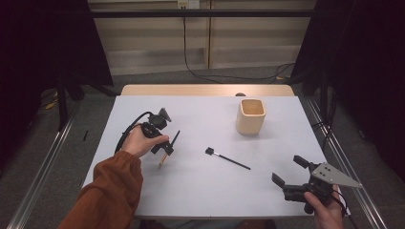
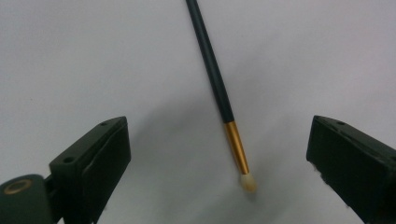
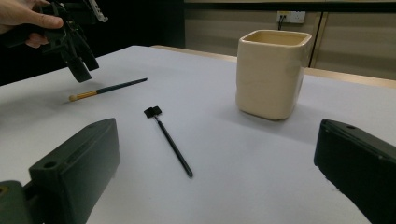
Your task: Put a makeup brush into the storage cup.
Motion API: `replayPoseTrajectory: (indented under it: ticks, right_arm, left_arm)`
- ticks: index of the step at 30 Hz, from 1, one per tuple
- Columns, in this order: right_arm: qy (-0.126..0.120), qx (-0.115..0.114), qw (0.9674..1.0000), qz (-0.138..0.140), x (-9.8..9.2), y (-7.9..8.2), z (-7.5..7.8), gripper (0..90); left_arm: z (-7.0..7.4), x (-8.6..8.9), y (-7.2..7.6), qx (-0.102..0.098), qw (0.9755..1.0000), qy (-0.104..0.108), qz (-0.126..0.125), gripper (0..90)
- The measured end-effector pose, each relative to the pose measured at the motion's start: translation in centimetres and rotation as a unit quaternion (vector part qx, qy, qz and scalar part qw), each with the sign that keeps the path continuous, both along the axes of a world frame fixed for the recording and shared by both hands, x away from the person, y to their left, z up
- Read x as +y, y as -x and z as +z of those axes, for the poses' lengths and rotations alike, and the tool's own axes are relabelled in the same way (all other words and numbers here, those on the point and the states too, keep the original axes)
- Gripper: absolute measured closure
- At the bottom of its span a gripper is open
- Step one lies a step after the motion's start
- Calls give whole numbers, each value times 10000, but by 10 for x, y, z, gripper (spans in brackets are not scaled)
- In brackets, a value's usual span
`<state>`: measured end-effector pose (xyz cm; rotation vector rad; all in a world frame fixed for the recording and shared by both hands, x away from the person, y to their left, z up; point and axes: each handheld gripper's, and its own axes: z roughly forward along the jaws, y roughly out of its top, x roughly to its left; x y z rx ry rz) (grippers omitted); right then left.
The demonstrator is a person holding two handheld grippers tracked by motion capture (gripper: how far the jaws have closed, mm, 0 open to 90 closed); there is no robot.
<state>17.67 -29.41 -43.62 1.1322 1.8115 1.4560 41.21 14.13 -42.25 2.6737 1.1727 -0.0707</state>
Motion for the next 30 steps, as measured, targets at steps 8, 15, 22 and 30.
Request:
replayPoseTrajectory:
  ticks: [8,15,22,30]
  right_arm:
    - [75,-15,10000,25,0,0,0,0]
    - [52,-9,10000,19,0,0,0,0]
    - [97,-6,9999,44,1,0,-1,0]
    - [94,26,9999,35,1,0,-1,0]
  left_arm:
    - [-5,-3,2,3,10000,-62,-22,113]
    - [-9,-4,6,26,9999,21,134,347]
    - [-12,-8,8,160,9996,-24,212,528]
    - [-20,-12,9,243,9995,-133,176,640]
